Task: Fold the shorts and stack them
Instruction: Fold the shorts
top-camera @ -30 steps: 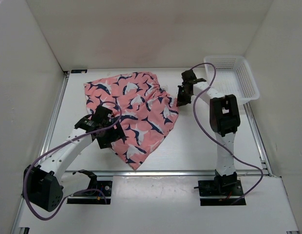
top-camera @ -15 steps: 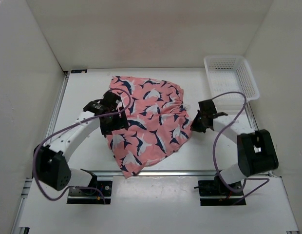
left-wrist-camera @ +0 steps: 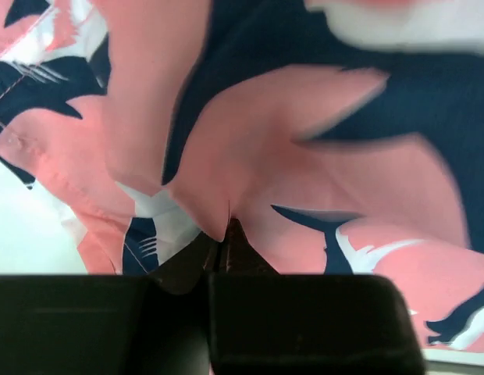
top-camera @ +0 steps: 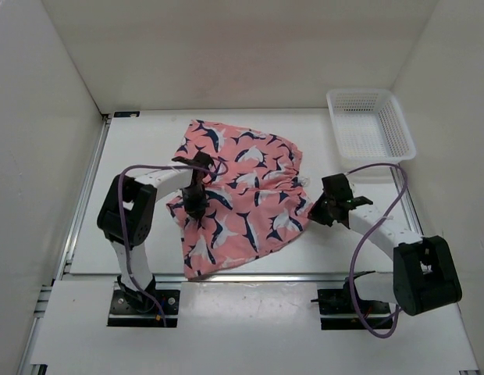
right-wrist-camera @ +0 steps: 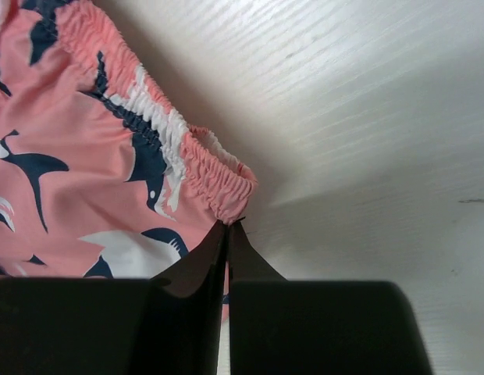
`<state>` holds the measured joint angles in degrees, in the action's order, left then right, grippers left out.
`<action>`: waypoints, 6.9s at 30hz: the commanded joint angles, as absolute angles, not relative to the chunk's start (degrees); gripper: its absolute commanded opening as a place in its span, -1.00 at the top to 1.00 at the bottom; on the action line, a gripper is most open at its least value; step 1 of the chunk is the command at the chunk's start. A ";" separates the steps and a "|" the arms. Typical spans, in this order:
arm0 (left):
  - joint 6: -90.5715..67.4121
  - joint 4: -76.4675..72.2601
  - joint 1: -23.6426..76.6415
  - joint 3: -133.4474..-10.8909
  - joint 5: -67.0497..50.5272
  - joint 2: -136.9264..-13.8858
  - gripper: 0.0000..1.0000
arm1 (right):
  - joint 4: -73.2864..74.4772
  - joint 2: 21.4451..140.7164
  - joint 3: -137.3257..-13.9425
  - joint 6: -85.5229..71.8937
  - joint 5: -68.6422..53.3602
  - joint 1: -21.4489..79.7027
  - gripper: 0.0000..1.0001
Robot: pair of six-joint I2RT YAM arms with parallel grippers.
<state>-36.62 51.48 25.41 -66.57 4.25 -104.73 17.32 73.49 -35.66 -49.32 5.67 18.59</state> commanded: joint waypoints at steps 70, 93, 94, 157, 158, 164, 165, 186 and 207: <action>-48.00 58.40 16.87 -68.22 -0.54 -72.52 0.80 | 15.61 75.51 -46.64 -40.53 1.22 14.94 1.00; -38.23 70.40 16.35 -142.38 10.11 -61.79 0.80 | 43.40 48.52 -101.50 -26.02 -12.49 18.01 1.00; -38.23 69.70 16.35 -142.38 10.11 -61.79 0.80 | 44.03 48.52 -102.91 -26.02 -11.96 18.63 1.00; -47.72 51.59 30.76 -64.97 3.78 -69.88 0.80 | 34.80 75.59 -57.32 -26.02 1.32 8.27 1.00; -48.42 51.59 32.07 -63.65 3.78 -69.18 0.80 | 34.80 74.28 -55.83 -26.71 2.01 7.74 1.00; -49.58 50.36 34.45 -56.34 4.92 -66.27 0.80 | 34.80 75.76 -51.59 -27.86 3.34 4.05 1.00; -49.57 50.36 34.45 -56.34 4.92 -66.27 0.80 | 34.20 76.46 -51.59 -27.86 3.86 4.04 1.00; -61.00 49.58 36.30 -45.00 5.53 -73.11 -0.91 | 29.79 76.99 -49.22 -29.71 1.31 4.04 -0.82; -53.36 46.14 26.99 -54.05 9.40 -90.98 -0.33 | 18.27 88.16 -44.13 -32.61 -9.49 -1.05 0.80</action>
<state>-55.66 47.31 29.28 -54.00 6.72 -93.97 18.46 89.56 -45.78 -32.58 -7.86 -1.41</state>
